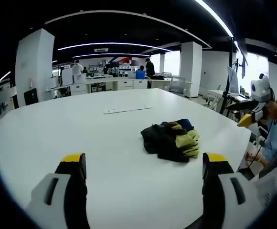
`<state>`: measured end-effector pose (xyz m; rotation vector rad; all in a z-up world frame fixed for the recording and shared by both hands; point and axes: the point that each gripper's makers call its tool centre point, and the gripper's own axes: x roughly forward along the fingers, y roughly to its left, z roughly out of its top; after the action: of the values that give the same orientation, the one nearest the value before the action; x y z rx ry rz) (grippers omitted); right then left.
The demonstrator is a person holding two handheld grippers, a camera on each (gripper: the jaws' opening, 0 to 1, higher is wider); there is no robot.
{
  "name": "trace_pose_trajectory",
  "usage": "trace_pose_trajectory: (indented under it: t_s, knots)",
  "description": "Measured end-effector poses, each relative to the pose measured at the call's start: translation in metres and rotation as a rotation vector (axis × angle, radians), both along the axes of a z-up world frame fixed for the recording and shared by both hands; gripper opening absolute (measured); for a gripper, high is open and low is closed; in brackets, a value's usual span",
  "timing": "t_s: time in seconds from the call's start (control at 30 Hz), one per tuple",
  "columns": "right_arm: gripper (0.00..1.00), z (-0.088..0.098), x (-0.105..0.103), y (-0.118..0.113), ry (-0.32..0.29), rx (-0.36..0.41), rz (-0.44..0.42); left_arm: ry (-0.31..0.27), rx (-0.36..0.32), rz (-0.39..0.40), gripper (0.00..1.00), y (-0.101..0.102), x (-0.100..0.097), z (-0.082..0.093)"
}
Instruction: Fold the garment on the visible template until the final outline fits inside the template.
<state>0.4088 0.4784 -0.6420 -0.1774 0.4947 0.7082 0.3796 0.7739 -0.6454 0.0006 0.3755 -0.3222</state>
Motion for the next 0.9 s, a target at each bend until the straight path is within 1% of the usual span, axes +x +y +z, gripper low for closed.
trace_pose_trajectory:
  t_s: [0.13, 0.23, 0.37, 0.53, 0.8, 0.9]
  knots:
    - [1.0, 0.0005, -0.0001, -0.0008, -0.005, 0.003, -0.004, 0.0, -0.005, 0.022, 0.96, 0.0045, 0.0, 0.0005]
    - [1.0, -0.0007, -0.0005, -0.002, 0.0, 0.001, -0.006, 0.0, -0.005, 0.025, 0.96, 0.006, -0.0004, 0.0005]
    - [1.0, -0.0019, -0.001, -0.0032, 0.004, 0.005, -0.013, 0.013, 0.016, 0.025, 0.96, 0.0085, -0.0021, -0.0034]
    - [1.0, -0.0043, -0.0018, -0.0042, 0.015, 0.003, -0.019, 0.017, 0.01, 0.025, 0.96, 0.0085, -0.003, -0.0048]
    - [1.0, -0.0068, -0.0021, -0.0043, 0.024, 0.009, -0.021, 0.025, 0.025, 0.012, 0.96, 0.0068, -0.0041, -0.0062]
    - [1.0, -0.0068, -0.0018, -0.0058, 0.031, 0.022, -0.029, 0.022, 0.034, 0.007, 0.96, 0.0067, -0.0034, -0.0056]
